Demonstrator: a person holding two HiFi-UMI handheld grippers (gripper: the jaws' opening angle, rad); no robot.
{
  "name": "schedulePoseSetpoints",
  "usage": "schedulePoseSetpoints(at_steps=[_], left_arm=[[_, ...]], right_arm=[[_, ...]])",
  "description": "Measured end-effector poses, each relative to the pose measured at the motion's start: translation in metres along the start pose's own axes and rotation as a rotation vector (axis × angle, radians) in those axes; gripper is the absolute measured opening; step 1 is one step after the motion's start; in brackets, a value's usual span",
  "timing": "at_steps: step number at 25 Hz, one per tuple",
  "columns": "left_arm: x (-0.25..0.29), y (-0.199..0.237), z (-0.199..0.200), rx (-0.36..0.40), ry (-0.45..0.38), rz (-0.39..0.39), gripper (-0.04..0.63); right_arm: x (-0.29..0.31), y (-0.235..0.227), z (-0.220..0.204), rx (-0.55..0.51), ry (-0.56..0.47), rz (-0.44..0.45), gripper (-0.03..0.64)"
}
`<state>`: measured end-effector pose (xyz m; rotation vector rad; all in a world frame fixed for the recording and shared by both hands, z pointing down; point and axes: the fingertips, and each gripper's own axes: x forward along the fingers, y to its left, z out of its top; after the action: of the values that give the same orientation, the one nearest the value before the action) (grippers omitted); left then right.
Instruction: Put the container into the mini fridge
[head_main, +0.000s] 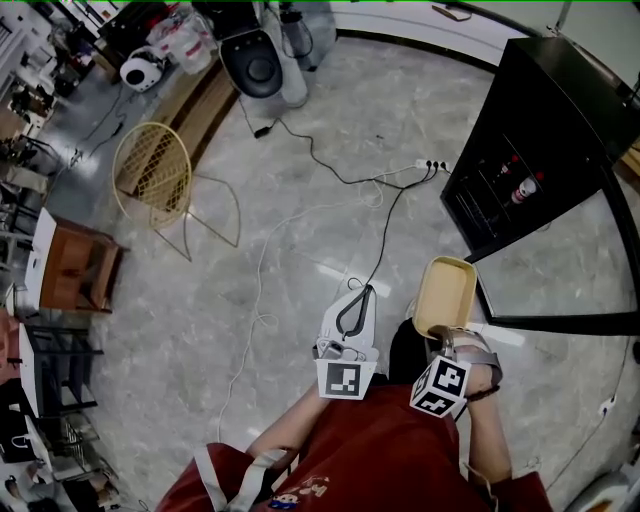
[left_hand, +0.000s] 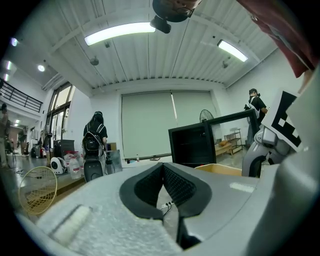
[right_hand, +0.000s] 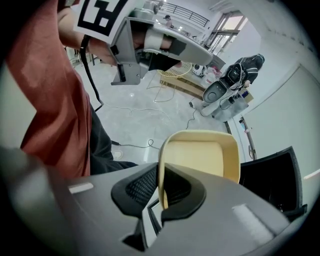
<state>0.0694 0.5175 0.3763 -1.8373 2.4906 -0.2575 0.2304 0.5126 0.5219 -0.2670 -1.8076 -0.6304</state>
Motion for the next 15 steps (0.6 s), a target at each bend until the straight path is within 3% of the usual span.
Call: schedulePoseSetpoints(at_steps=[15], left_arm=[[0.154, -0.027, 0.023, 0.033, 0.002, -0.071, 0.004]], right_arm=[[0.025, -0.134, -0.058, 0.072, -0.010, 0.000, 0.020]])
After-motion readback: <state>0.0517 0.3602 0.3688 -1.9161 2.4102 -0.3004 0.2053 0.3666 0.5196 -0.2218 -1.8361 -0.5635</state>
